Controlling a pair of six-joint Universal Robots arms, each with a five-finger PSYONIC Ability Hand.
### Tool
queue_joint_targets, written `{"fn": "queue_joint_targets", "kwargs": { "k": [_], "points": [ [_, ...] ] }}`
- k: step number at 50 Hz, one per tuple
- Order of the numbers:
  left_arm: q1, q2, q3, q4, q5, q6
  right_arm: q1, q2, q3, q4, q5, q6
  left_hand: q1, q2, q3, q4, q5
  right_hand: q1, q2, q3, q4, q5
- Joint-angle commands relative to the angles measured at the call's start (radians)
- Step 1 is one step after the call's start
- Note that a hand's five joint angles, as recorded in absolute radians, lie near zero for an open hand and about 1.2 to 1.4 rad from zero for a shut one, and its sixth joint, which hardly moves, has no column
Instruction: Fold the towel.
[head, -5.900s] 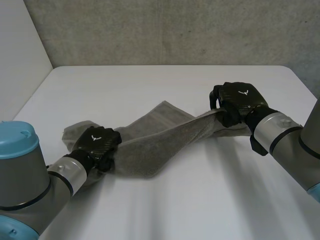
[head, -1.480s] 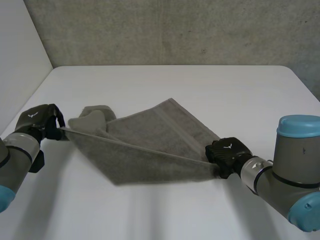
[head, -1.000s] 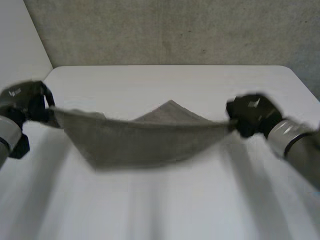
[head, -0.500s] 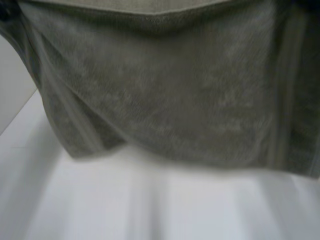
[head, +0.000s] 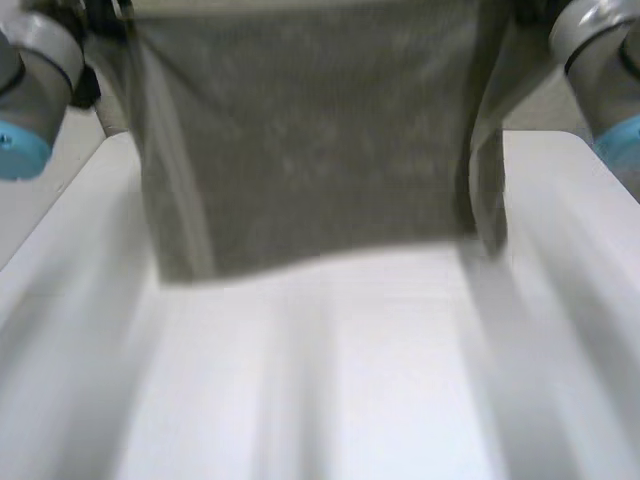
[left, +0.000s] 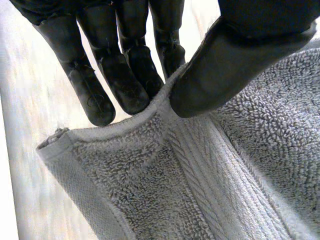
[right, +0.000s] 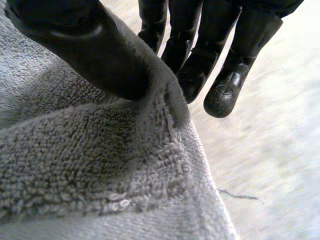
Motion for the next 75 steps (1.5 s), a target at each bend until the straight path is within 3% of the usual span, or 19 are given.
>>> {"fn": "queue_joint_targets", "kwargs": {
  "k": [1,8,13,16,21,27,32,35,40,49,52,59,66,69,71,75],
  "points": [
    [-0.032,0.087,0.003,0.084,-0.010,0.001,-0.006,-0.078,0.047,-0.085,0.001,0.053,0.084,0.071,0.064,0.038,0.074,0.054,0.065,0.058,0.062,0.048],
    [-0.034,0.133,-0.179,0.095,-0.003,0.010,-0.015,-0.127,0.197,-0.082,-0.045,0.057,0.084,0.071,0.064,0.038,0.074,0.054,0.065,0.058,0.062,0.048],
    [-0.031,0.163,-0.377,0.098,0.000,0.012,-0.035,-0.188,0.459,-0.087,-0.189,0.060,0.084,0.071,0.064,0.038,0.074,0.054,0.065,0.058,0.062,0.048],
    [-0.026,0.183,-0.526,0.104,0.008,0.013,-0.061,-0.203,0.535,-0.087,-0.227,0.056,0.084,0.071,0.064,0.038,0.074,0.054,0.065,0.058,0.062,0.048],
    [-0.015,0.194,-0.820,0.211,0.071,0.021,-0.133,-0.217,0.826,-0.107,-0.345,0.040,0.084,0.071,0.064,0.038,0.074,0.054,0.065,0.058,0.062,0.048],
    [0.002,0.214,-0.999,0.315,0.106,0.081,-0.196,-0.211,1.071,-0.195,-0.375,-0.021,0.084,0.071,0.064,0.038,0.074,0.054,0.065,0.058,0.062,0.048],
    [0.023,0.246,-1.169,0.356,0.134,0.234,-0.231,-0.217,1.194,-0.234,-0.378,-0.079,0.084,0.071,0.064,0.038,0.074,0.054,0.065,0.058,0.062,0.048],
    [0.021,0.257,-1.200,0.358,0.145,0.268,-0.254,-0.236,1.240,-0.229,-0.381,-0.105,0.084,0.071,0.064,0.038,0.074,0.054,0.065,0.058,0.062,0.048],
    [0.029,0.375,-1.276,0.353,0.181,0.337,-0.279,-0.342,1.303,-0.214,-0.373,-0.112,0.084,0.071,0.064,0.038,0.074,0.054,0.065,0.058,0.062,0.048],
    [0.049,0.604,-1.319,0.338,0.234,0.334,-0.314,-0.655,1.374,-0.141,-0.376,-0.081,0.084,0.071,0.064,0.038,0.074,0.054,0.065,0.058,0.062,0.048],
    [0.049,0.685,-1.325,0.321,0.257,0.334,-0.315,-0.696,1.372,-0.117,-0.381,-0.079,0.084,0.071,0.064,0.038,0.074,0.054,0.065,0.058,0.062,0.048],
    [0.058,0.805,-1.319,0.264,0.295,0.334,-0.348,-0.831,1.319,-0.004,-0.465,-0.078,0.084,0.071,0.064,0.038,0.074,0.054,0.065,0.058,0.062,0.048],
    [0.081,0.794,-1.307,0.272,0.312,0.337,-0.395,-0.814,1.242,0.022,-0.511,-0.078,0.084,0.071,0.064,0.038,0.074,0.054,0.065,0.058,0.062,0.048],
    [0.095,0.745,-1.287,0.273,0.329,0.337,-0.397,-0.723,1.213,0.016,-0.502,-0.084,0.084,0.071,0.064,0.038,0.074,0.054,0.065,0.058,0.062,0.048],
    [0.097,0.683,-1.267,0.278,0.338,0.338,-0.383,-0.586,1.147,0.021,-0.490,-0.093,0.084,0.071,0.064,0.038,0.074,0.054,0.065,0.058,0.062,0.048],
    [0.086,0.491,-1.152,0.285,0.333,0.340,-0.365,-0.451,1.057,0.028,-0.468,-0.093,0.084,0.071,0.064,0.038,0.074,0.054,0.065,0.058,0.062,0.048]
  ]
}}
